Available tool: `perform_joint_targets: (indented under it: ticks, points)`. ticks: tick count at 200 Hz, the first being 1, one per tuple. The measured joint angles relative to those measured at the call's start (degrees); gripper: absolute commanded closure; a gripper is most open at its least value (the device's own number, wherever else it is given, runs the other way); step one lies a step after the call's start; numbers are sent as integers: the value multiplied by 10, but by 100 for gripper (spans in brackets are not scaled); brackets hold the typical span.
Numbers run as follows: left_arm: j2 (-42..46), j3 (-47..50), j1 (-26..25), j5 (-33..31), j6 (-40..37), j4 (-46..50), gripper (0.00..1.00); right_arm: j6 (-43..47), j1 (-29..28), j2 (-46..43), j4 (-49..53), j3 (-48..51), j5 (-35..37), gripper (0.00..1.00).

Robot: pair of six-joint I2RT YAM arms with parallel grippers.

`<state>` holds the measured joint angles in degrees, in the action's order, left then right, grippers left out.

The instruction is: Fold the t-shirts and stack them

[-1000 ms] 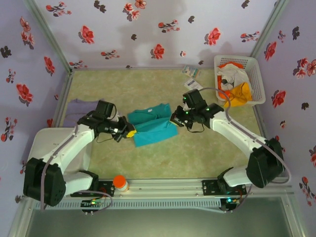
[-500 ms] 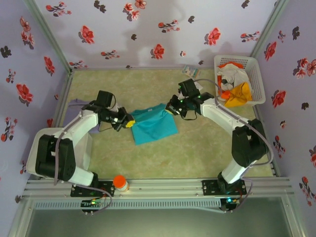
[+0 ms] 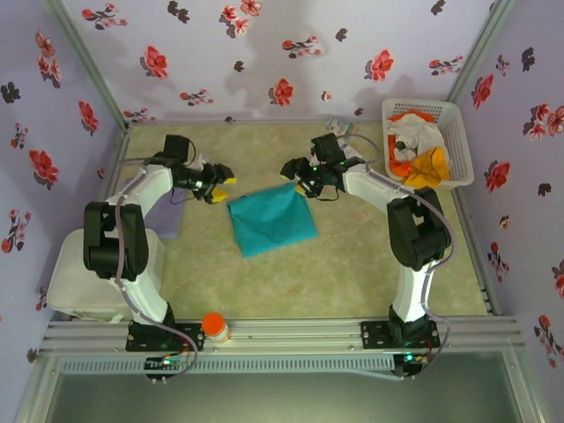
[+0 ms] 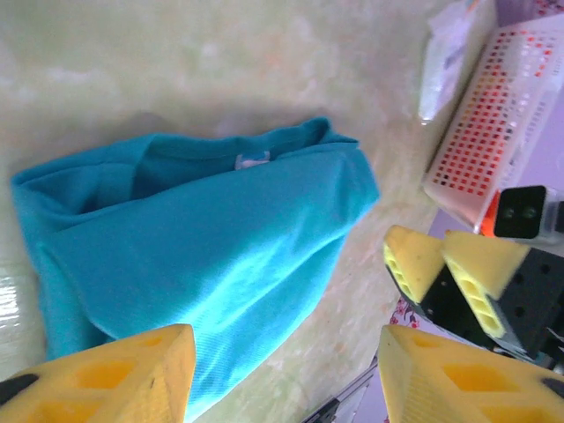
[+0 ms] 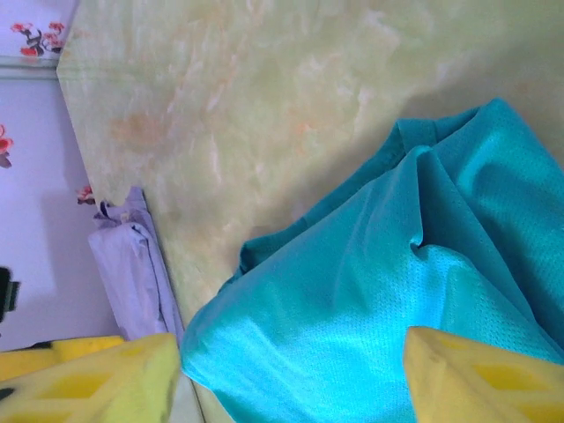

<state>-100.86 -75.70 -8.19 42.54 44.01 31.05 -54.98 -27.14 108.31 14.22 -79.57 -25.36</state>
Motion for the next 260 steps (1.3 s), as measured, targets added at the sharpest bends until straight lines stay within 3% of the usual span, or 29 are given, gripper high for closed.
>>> perform_joint_targets:
  ticks: [57,90,120,188,260]
  points:
    - [52,67,-7,4,-17,7,47,27,-11,-67,0,12,7,27]
    - [109,140,-46,7,22,-36,48,17,-23,-75,-32,36,0,27]
    - [108,154,-75,6,52,-86,53,-9,-33,-50,-81,39,-9,27]
    - [3,136,-87,2,88,-194,59,-88,-52,60,-210,26,-24,26]
    - [-104,111,-71,-5,86,-261,62,-111,-49,141,-268,11,-12,26]
